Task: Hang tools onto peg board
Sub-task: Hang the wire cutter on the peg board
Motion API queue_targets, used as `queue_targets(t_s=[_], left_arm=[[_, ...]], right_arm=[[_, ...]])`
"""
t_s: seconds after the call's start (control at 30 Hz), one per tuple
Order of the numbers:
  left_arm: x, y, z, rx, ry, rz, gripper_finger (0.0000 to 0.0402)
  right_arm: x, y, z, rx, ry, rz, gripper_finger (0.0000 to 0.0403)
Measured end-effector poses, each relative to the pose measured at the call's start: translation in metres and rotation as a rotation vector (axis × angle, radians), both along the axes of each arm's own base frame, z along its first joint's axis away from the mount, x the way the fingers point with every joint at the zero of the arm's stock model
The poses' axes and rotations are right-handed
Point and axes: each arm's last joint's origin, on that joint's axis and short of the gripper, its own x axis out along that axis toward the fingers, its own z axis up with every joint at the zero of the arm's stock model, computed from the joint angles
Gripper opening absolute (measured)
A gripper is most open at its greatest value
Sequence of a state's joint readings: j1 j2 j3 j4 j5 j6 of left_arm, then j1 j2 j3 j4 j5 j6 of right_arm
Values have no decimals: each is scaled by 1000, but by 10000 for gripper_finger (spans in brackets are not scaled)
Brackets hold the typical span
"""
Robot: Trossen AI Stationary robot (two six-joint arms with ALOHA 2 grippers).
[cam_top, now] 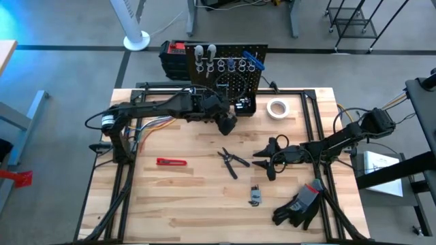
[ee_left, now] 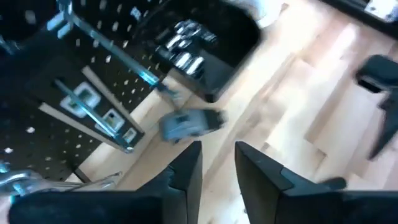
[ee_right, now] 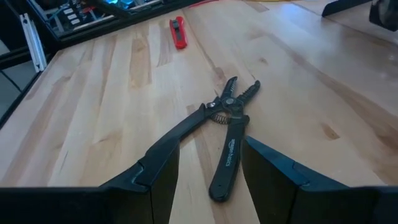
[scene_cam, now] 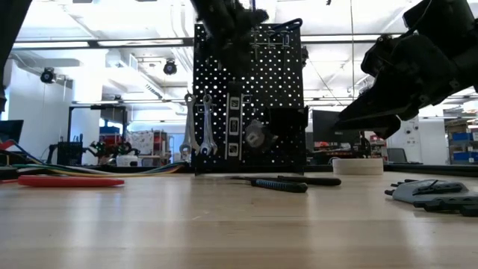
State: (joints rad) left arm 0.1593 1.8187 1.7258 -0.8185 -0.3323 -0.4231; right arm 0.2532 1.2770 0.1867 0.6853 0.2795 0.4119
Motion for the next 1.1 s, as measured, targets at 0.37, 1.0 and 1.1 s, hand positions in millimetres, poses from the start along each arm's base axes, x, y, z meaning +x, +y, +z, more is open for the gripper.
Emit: queue_targets(t_s=[0.37,1.0,1.1], left_arm=[[-25,-110,39,295,110,-17,84],[-86,-202,-85,179,-160,-74,77],[-98,-196,-106,137,-254,-76,77]], right_arm=[[-1,3,-3,64,38,81,165],[16,8,12,76,89,87,165],[21,8,16,60,116,18,163]])
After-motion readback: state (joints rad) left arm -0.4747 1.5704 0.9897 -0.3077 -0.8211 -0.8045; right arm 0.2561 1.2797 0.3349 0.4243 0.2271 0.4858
